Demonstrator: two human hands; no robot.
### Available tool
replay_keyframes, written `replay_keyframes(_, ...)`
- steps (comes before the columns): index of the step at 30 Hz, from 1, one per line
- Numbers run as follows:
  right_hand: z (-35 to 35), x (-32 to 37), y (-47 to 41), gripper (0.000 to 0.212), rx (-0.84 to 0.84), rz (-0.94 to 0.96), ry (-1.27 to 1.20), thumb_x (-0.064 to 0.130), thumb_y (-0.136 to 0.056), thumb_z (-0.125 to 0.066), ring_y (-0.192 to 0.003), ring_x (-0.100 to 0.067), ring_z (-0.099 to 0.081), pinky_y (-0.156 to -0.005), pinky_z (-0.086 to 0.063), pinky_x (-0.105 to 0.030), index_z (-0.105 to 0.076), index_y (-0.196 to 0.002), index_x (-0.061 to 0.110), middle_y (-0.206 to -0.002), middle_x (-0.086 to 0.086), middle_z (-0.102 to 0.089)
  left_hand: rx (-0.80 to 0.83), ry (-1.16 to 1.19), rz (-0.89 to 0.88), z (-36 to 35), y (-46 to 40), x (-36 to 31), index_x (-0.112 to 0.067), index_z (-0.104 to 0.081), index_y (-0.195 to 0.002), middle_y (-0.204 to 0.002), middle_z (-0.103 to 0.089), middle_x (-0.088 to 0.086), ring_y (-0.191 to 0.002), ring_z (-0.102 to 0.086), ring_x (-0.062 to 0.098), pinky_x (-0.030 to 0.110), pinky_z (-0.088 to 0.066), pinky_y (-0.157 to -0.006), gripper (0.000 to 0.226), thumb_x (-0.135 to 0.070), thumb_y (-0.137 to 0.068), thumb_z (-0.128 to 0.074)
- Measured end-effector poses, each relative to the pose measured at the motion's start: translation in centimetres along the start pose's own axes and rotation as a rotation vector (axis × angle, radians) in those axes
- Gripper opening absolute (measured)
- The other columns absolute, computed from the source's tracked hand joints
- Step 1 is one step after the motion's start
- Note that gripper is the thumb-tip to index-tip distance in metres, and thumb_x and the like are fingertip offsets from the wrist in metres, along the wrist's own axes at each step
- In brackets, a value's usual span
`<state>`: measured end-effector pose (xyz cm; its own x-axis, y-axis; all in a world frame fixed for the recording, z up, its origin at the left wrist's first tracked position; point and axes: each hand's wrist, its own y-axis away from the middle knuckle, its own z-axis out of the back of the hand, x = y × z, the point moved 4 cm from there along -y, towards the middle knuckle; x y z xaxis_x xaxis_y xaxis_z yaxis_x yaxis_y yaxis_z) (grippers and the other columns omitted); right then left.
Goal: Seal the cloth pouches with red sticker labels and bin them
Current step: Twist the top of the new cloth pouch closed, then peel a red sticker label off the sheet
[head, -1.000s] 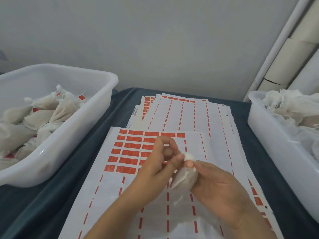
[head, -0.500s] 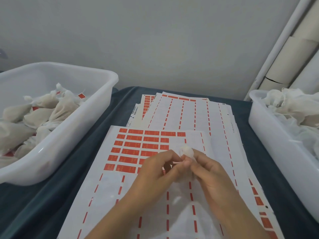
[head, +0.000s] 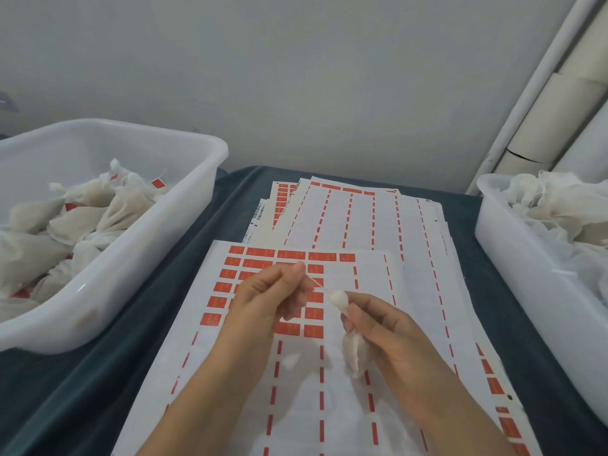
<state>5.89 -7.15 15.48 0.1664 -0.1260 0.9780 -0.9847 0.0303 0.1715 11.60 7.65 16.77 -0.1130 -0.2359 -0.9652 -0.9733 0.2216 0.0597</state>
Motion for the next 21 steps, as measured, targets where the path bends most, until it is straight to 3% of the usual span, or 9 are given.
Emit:
replay_keyframes(4,-0.6,-0.2,-0.3,0.023,0.014,0.023,0.134,0.045,-0.074,-0.056,-0.089,0.010,-0.060,-0.071,-0.046,-0.014,-0.065,-0.093,0.052,-0.095,0.027,-0.066,-0.076,0.272,0.009,0.5,-0.2,-0.3,-0.016,-0.069,-0.057,-0.053,-0.059,0.000,-0.046,-0.052,0.007,0.013,-0.047,-0.050,0.023,-0.033,-0.069,-0.060)
replay_keyframes(7,-0.9,-0.4,-0.4,0.024,0.057,0.010,0.169,0.048,-0.072,-0.056,-0.091,0.009,-0.060,-0.077,-0.046,-0.017,-0.062,-0.095,0.054,-0.090,0.025,-0.067,-0.062,0.379,0.021,0.3,-0.2,0.0,-0.015,-0.068,-0.058,-0.053,-0.059,0.001,-0.046,-0.053,0.009,0.015,-0.050,-0.054,0.021,-0.032,-0.069,-0.061)
replay_keyframes(10,0.0,-0.2,-0.2,0.029,0.062,0.002,0.124,0.046,-0.072,-0.057,-0.094,-0.005,-0.063,-0.077,-0.048,-0.022,-0.065,-0.100,0.045,-0.095,0.014,-0.068,0.069,0.349,0.041,-0.5,-0.2,0.4,-0.021,-0.067,-0.060,-0.073,-0.069,-0.001,-0.072,-0.068,0.011,0.023,-0.054,-0.071,0.025,-0.042,-0.071,-0.059)
replay_keyframes(12,1.3,0.1,-0.4,0.032,-0.062,0.041,0.113,0.052,-0.072,-0.055,-0.099,-0.004,-0.061,-0.076,-0.049,-0.021,-0.065,-0.102,0.044,-0.104,0.019,-0.066,0.147,0.382,0.064,-0.8,-0.2,0.4,-0.023,-0.068,-0.064,-0.096,-0.072,0.000,-0.093,-0.068,0.019,0.031,-0.054,-0.078,0.027,-0.047,-0.070,-0.058)
replay_keyframes(13,2.2,0.3,-0.8,0.032,-0.170,0.054,0.161,0.056,-0.073,-0.054,-0.099,0.000,-0.058,-0.076,-0.047,-0.021,-0.061,-0.103,0.048,-0.107,0.026,-0.063,0.152,0.417,0.069,-0.8,-0.1,0.3,-0.023,-0.069,-0.064,-0.095,-0.072,0.001,-0.090,-0.069,0.021,0.031,-0.055,-0.075,0.026,-0.046,-0.071,-0.058)
replay_keyframes(15,4.0,0.8,-1.5,0.030,-0.386,0.064,0.267,0.057,-0.078,-0.053,-0.101,0.003,-0.049,-0.077,-0.042,-0.023,-0.052,-0.108,0.051,-0.115,0.033,-0.049,0.094,0.478,0.065,-0.4,-0.1,-0.1,-0.021,-0.071,-0.065,-0.074,-0.069,0.001,-0.063,-0.066,0.014,0.024,-0.054,-0.060,0.025,-0.042,-0.070,-0.059)
replay_keyframes(17,5.6,1.2,-2.5,0.036,-0.516,0.040,0.350,0.048,-0.085,-0.056,-0.117,-0.009,-0.046,-0.089,-0.042,-0.033,-0.042,-0.118,0.049,-0.133,0.020,-0.042,0.004,0.476,0.040,0.1,-0.2,-0.7,-0.019,-0.075,-0.072,-0.057,-0.057,-0.001,-0.044,-0.048,0.009,0.015,-0.047,-0.051,0.026,-0.041,-0.067,-0.061)
replay_keyframes(19,6.6,1.3,-3.7,0.048,-0.544,-0.012,0.389,0.042,-0.086,-0.059,-0.126,-0.018,-0.041,-0.095,-0.039,-0.038,-0.035,-0.127,0.044,-0.143,0.008,-0.037,-0.065,0.332,-0.008,0.3,-0.4,-1.5,-0.025,-0.076,-0.082,-0.052,-0.049,-0.003,-0.042,-0.042,0.011,0.009,-0.046,-0.055,0.033,-0.047,-0.061,-0.064)
replay_keyframes(21,6.9,1.6,-4.9,0.055,-0.522,-0.066,0.373,0.040,-0.085,-0.062,-0.127,-0.021,-0.041,-0.096,-0.039,-0.040,-0.032,-0.131,0.040,-0.145,0.004,-0.036,-0.092,0.141,-0.053,0.2,-1.1,-2.3,-0.033,-0.075,-0.084,-0.058,-0.062,-0.004,-0.051,-0.058,0.014,0.012,-0.048,-0.072,0.038,-0.055,-0.055,-0.066)
